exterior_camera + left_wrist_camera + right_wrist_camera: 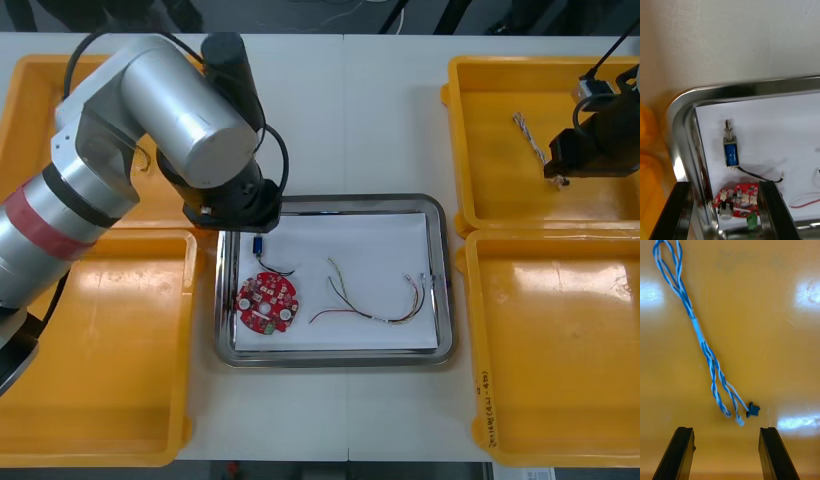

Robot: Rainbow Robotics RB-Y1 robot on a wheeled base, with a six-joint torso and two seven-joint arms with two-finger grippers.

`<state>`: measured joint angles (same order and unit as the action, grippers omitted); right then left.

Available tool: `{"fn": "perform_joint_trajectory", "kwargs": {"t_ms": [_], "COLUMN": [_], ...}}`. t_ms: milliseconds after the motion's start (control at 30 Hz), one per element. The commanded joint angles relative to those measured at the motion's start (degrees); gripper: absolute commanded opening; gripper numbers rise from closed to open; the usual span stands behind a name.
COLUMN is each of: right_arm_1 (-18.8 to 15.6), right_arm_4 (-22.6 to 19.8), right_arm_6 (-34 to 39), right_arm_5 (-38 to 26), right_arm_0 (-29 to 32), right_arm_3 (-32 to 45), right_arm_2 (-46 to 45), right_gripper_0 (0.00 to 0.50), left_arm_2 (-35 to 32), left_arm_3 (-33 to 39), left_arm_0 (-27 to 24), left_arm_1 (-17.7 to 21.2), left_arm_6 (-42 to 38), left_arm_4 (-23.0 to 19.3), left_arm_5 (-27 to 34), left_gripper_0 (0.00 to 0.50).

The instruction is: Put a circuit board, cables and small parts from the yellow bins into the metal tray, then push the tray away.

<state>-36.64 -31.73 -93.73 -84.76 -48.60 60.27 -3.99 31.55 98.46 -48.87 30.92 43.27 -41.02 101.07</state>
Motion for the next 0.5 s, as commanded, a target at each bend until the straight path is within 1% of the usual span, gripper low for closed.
{"fn": "perform_joint_trajectory", "kwargs": {"t_ms": [33,100,200,367,500], "right_arm_1": [-3.1,-3.1,-2.8,-1.8,-1.0], "right_arm_4": [0.4,0.3,0.5,1.1,1.7], "right_arm_6": [-1.9,-2.1,-2.4,-3.4,-4.3], "right_arm_5": [-3.2,-4.3,-4.3,-3.7,-3.3], "right_arm_0": [0.0,-0.7,-1.8,-3.8,-7.4], "right_arm_3": [4.9,5.4,5.4,4.8,0.3], "right_arm_2": [-3.2,-3.4,-3.4,-3.3,-3.2], "right_gripper_0": [0.5,0.5,0.5,0.5,0.5], "left_arm_2": [-5.5,-8.3,-11.2,-14.8,-17.6], "left_arm_3": [2.3,2.3,2.3,2.3,1.5], "left_arm_0": [-3.5,-4.4,-5.2,-5.6,-5.6], "left_arm_1": [3.2,3.7,4.4,6.5,8.7], "left_arm_6": [-4.6,-4.4,-4.0,-3.1,-2.6], "left_arm_4": [-3.5,-4.8,-5.0,-5.4,-5.5], "left_arm_5": [4.3,6.5,8.9,8.9,8.9], "left_gripper_0": [0.5,0.5,0.5,0.5,0.5]}}
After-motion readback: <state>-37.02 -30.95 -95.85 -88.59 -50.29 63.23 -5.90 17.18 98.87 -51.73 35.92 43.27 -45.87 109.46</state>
